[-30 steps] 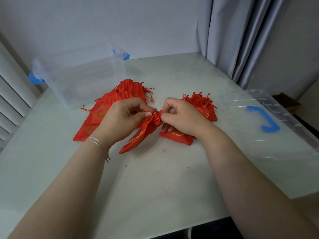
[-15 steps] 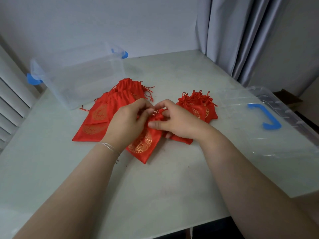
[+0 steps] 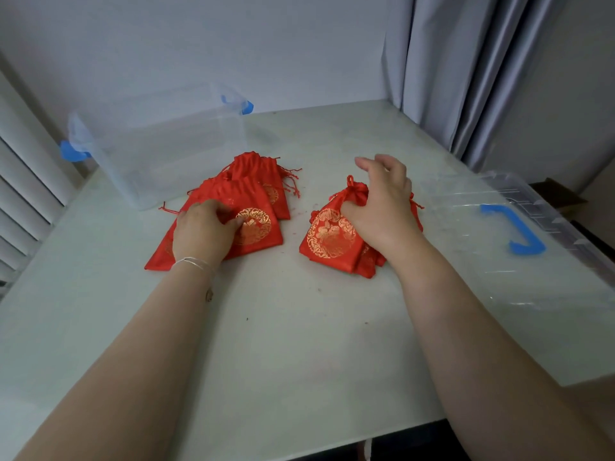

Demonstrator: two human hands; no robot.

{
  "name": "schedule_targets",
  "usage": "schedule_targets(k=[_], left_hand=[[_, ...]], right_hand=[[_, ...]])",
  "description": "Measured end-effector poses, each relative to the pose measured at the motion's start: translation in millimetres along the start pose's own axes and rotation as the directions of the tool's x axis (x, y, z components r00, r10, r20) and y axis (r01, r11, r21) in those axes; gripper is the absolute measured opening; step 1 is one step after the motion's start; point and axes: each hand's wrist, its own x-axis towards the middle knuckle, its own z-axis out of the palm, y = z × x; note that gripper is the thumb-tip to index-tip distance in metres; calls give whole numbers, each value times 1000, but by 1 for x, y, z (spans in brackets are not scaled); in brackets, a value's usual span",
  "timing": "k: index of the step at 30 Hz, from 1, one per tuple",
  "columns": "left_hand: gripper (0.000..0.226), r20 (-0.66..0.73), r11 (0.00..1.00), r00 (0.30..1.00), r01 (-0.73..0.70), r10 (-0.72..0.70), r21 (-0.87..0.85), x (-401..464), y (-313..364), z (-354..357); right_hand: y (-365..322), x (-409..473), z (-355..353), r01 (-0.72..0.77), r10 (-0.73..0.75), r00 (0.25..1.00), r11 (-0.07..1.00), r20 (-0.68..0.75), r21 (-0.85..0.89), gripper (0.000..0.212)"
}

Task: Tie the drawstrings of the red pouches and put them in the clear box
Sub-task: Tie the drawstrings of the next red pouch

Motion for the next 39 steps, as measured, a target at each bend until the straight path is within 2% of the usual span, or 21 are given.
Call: schedule_targets(k=[3, 6, 9, 13, 16, 19, 22, 24, 26, 29, 32, 34, 36, 39], left_hand=[[61, -39, 997, 996, 79, -78, 16, -3, 4, -1], [67, 4, 993, 993, 120, -120, -5, 2, -2, 2], [51, -13, 971, 988, 150, -155, -188, 4, -3, -1], [21, -131, 897, 991, -39, -22, -441, -9, 19, -17], [9, -21, 737, 995, -87, 98, -671, -22, 38, -32], [18, 121, 559, 939, -85, 321, -825, -33, 49, -46], [20, 212, 494, 877, -33, 432, -869, -39, 54, -54], [20, 249, 474, 859, 9, 447, -880, -40, 55, -54], [21, 264, 473, 865, 36, 427, -881, -41, 55, -52], [28, 248, 472, 927, 91, 281, -877, -41, 57, -45], [32, 273, 495, 949, 162, 159, -854, -36, 55, -36], [39, 281, 567, 955, 180, 94, -803, -29, 47, -30], [47, 227, 676, 974, 154, 20, -720, -21, 40, -26], [49, 136, 767, 990, 118, -40, -631, -17, 34, -24]], right_hand=[[-9, -6, 3, 152, -128, 962, 985, -240, 86, 45], [-16, -12, 9, 279, -231, 914, 954, -334, 105, 34], [-18, -13, 14, 338, -304, 914, 937, -268, 90, 31], [-13, -10, 13, 334, -314, 940, 928, -134, 164, 31], [-16, -12, 10, 322, -304, 947, 904, -105, 283, 31], [-18, -13, 9, 358, -339, 934, 884, -113, 300, 39], [-16, -13, 8, 295, -305, 952, 907, -16, 301, 47], [-15, -12, 9, 300, -310, 951, 917, -5, 263, 39], [-16, -12, 11, 342, -348, 937, 910, -20, 235, 30], [-17, -13, 15, 344, -363, 932, 900, 22, 266, 23], [-18, -15, 16, 299, -332, 941, 904, 64, 305, 21], [-17, -14, 12, 263, -308, 947, 905, 89, 335, 19], [-16, -13, 9, 231, -293, 949, 896, 115, 380, 16], [-12, -10, 5, 226, -288, 948, 907, 135, 356, 17]])
